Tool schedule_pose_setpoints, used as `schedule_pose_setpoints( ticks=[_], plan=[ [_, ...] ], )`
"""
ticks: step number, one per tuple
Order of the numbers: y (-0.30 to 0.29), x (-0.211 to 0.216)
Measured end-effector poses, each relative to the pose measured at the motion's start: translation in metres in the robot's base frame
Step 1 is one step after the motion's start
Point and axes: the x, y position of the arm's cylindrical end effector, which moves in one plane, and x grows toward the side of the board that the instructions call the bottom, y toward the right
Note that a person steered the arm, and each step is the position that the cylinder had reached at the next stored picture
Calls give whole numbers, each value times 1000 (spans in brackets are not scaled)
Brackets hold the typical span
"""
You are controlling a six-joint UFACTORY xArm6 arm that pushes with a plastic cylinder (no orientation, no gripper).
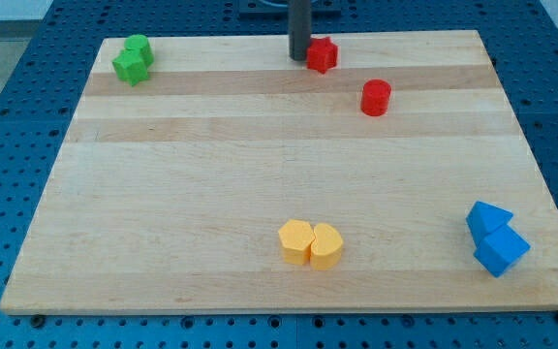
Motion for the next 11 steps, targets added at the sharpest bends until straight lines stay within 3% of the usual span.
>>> schedule_pose_setpoints(
  ticks=[4,6,8,11],
  plan=[
    [64,46],
    [111,47],
    [142,83],
    [172,55]
  ],
)
